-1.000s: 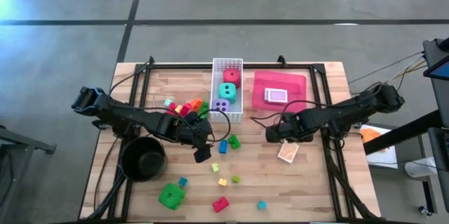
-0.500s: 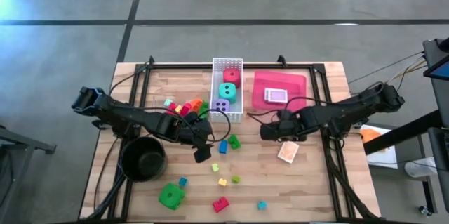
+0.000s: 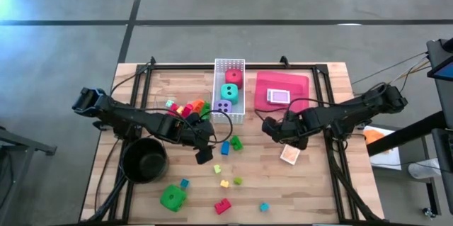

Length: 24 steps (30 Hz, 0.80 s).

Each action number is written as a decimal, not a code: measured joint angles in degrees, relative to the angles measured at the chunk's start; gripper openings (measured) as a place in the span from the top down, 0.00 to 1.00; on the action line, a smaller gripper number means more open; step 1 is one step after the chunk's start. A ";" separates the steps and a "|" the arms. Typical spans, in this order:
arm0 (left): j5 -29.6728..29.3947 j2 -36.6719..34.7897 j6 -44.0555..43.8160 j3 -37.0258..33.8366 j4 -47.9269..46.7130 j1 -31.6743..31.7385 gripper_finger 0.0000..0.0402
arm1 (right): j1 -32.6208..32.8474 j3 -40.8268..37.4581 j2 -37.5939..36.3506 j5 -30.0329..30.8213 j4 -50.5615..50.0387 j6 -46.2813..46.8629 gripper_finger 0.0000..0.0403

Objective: Pick & Place Toys
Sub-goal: Put the yellow deck of cards into the red bin

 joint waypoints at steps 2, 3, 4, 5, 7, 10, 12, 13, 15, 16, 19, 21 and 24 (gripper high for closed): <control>0.00 0.00 0.00 0.00 0.00 0.00 0.09 | 0.00 -0.08 0.01 -1.29 -0.27 1.13 0.26; 0.00 0.00 0.00 0.00 0.00 -0.01 0.09 | 0.00 -0.28 0.15 -1.16 -1.06 0.05 0.26; -0.02 0.00 0.00 0.00 0.00 0.00 0.09 | 0.00 -0.54 0.19 -0.68 -2.36 -1.44 0.26; 0.00 0.00 0.00 0.00 0.00 0.00 0.09 | -0.02 -0.82 0.23 -0.36 -3.29 -2.19 0.26; -0.02 0.00 0.00 0.00 0.00 0.00 0.09 | -0.15 -1.59 0.43 -0.14 -3.15 -1.77 0.26; -0.04 0.00 0.00 0.00 0.00 0.00 0.09 | -0.15 -2.95 0.83 -2.86 -3.04 4.00 0.26; -0.05 0.00 0.00 0.00 0.00 0.00 0.09 | -0.11 -3.44 1.49 -5.34 -2.72 7.28 0.26; -0.07 0.00 0.00 0.00 -0.01 0.00 0.09 | -0.11 -3.54 2.12 -6.84 -3.02 8.75 0.26; -0.20 0.00 0.00 0.00 0.02 0.00 0.09 | -0.40 -3.54 2.93 -9.74 -3.52 10.11 0.26; -0.20 0.00 0.00 0.00 0.00 0.00 0.09 | -0.50 -3.54 3.15 -11.31 -3.80 11.06 0.26; -0.20 0.00 0.00 0.00 0.04 0.00 0.09 | -0.41 -3.54 3.96 -14.38 -4.41 14.43 0.26; -0.20 0.00 0.00 0.00 0.04 0.00 0.09 | -0.23 -3.59 4.04 -15.19 -4.92 14.69 0.24; -0.20 0.00 0.00 0.00 0.06 0.00 0.09 | -0.24 -3.56 3.91 -15.76 -5.54 15.99 0.17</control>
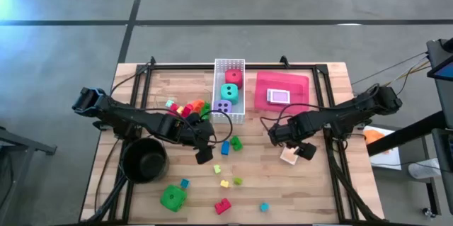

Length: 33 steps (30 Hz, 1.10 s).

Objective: Pick & Place Toys
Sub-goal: Put the yellow deck of cards into the red bin

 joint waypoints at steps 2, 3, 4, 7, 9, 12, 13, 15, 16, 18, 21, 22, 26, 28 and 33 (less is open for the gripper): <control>0.00 0.00 0.00 0.00 0.01 -0.02 0.09 | -0.02 0.00 -0.01 -0.26 -0.65 0.30 0.09; 0.01 0.00 0.00 0.00 0.01 -0.01 0.09 | 0.01 0.00 -0.01 -0.31 -0.92 0.28 0.06; 0.00 0.00 0.00 0.00 0.01 -0.02 0.09 | 0.19 -0.15 0.05 -0.46 -0.85 0.29 0.03; 0.02 0.00 0.00 0.00 0.01 -0.01 0.09 | 0.78 -1.31 0.14 -0.68 -0.60 1.15 0.03; 0.02 0.00 0.00 0.00 0.03 0.00 0.09 | 1.24 -2.31 0.29 -0.94 -0.24 1.98 0.02; 0.02 0.00 0.00 0.00 0.03 -0.02 0.09 | 2.06 -4.43 0.38 -1.95 0.99 3.40 0.01; 0.02 0.00 0.00 0.00 0.04 -0.01 0.09 | 2.38 -5.23 0.36 -2.19 2.38 4.31 0.01; 0.02 0.00 0.00 0.00 0.05 -0.02 0.09 | 3.09 -6.85 0.36 -2.25 4.73 5.66 0.01; 0.02 0.00 -0.01 0.00 0.05 0.00 0.09 | 3.41 -7.55 0.36 -2.11 5.69 5.86 0.01; 0.02 0.00 0.00 0.00 0.05 -0.01 0.09 | 3.75 -8.80 0.36 -1.93 7.77 5.90 0.01; 0.02 0.00 0.00 0.00 0.05 0.00 0.09 | 3.76 -10.09 0.36 -1.86 9.40 5.90 0.01; 0.02 0.00 0.00 0.00 0.05 -0.02 0.09 | 3.76 -10.47 0.36 -1.64 10.12 5.88 0.01; 0.03 0.00 0.00 0.00 0.05 0.00 0.09 | 3.78 -12.59 0.36 -0.48 13.07 5.84 0.01; 0.03 0.00 -0.02 0.00 0.05 0.00 0.09 | 3.78 -13.74 0.36 -0.33 14.99 5.72 0.01; 0.04 0.00 0.00 0.00 0.05 -0.01 0.09 | 3.78 -15.49 0.36 -0.20 16.68 3.34 0.01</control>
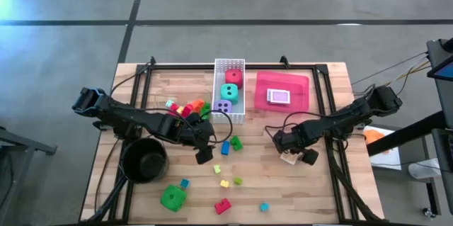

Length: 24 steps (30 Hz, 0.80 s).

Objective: Pick & Place Toys
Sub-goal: Put the yellow deck of cards into the red bin

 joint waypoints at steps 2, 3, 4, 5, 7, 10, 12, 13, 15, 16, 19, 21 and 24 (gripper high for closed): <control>-0.02 0.00 -0.02 0.00 0.00 0.01 0.09 | -0.02 -0.23 -0.06 0.05 0.07 -1.10 0.01; 0.00 0.00 -0.02 0.00 0.00 -0.01 0.09 | -0.04 -0.25 -0.07 0.05 0.07 -1.29 0.01; 0.00 0.00 -0.01 0.00 0.00 0.00 0.09 | -0.04 -0.25 -0.07 0.05 0.10 -1.28 0.01; 0.00 0.00 -0.01 0.00 0.00 0.00 0.09 | -0.04 -0.18 -0.07 0.05 0.08 -1.29 0.01; 0.00 0.00 -0.02 0.00 0.00 -0.01 0.09 | -0.07 0.16 -0.04 0.00 0.08 -1.29 0.01; 0.00 0.00 0.00 0.00 0.01 0.01 0.09 | -0.04 0.90 -0.04 0.04 0.31 -1.27 0.01; 0.00 0.00 -0.02 0.00 0.00 0.00 0.09 | -0.04 1.22 -0.04 1.02 0.32 -1.18 0.01; 0.00 0.00 -0.02 0.00 0.00 0.01 0.09 | -0.04 1.31 -0.04 1.98 0.34 -1.27 0.01; 0.01 0.00 -0.01 0.00 0.00 0.00 0.09 | -0.04 1.34 -0.04 3.98 0.44 -1.61 0.01; 0.02 0.00 -0.02 0.00 0.00 -0.01 0.09 | -0.04 1.28 -0.04 4.68 0.44 -1.51 0.01; 0.02 0.00 0.00 0.00 0.00 0.01 0.09 | -0.04 1.18 -0.04 5.64 0.81 -0.24 0.01; 0.02 0.00 -0.02 0.00 0.00 0.01 0.09 | -0.04 1.17 -0.04 5.93 1.13 0.19 0.01; 0.02 0.00 -0.02 0.00 0.00 0.00 0.09 | -0.04 1.17 -0.04 6.08 1.13 0.19 0.01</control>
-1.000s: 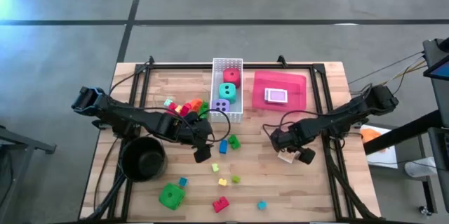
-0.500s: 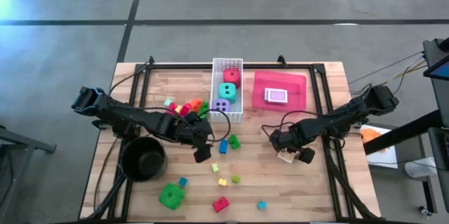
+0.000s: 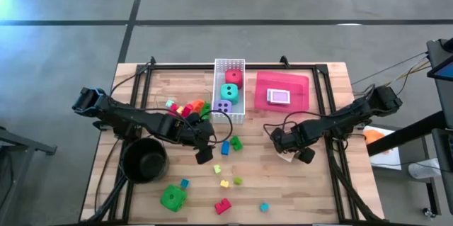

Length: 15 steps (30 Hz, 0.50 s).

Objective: Pick & Place Toys
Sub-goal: Put the yellow deck of cards into the red bin

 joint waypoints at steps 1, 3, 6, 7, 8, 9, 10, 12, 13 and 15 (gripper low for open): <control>0.00 0.00 0.00 0.00 0.00 -0.01 0.09 | 0.00 0.00 0.00 0.00 0.04 -0.03 0.01; 0.00 0.00 0.00 0.00 0.00 -0.01 0.09 | 0.00 0.00 0.00 -0.02 0.06 -0.11 0.01; 0.00 0.00 0.00 0.00 0.00 0.00 0.09 | 0.00 0.01 0.00 -0.04 0.66 -0.48 0.01; 0.00 0.00 0.00 0.00 0.00 0.00 0.09 | 0.00 0.04 0.00 -0.04 0.65 -0.72 0.01; 0.00 0.00 0.02 0.00 0.00 0.00 0.09 | 0.00 0.08 0.00 -0.16 0.66 -1.15 0.01; 0.00 0.00 0.02 0.00 0.00 0.00 0.09 | 0.00 0.12 0.00 -0.45 0.70 -1.44 0.01; 0.00 0.00 0.00 0.00 0.00 -0.02 0.09 | 0.00 0.15 0.00 -0.98 0.82 -1.64 0.01; 0.00 0.00 0.02 0.00 0.00 -0.01 0.09 | 0.00 0.15 0.00 -1.55 0.97 -1.73 0.03; 0.00 0.00 0.02 0.00 0.00 -0.01 0.09 | 0.02 0.13 0.00 -1.60 0.95 -1.75 0.05; 0.00 0.00 0.00 0.00 0.00 -0.01 0.09 | 0.00 0.05 0.00 -1.74 0.89 -1.77 0.11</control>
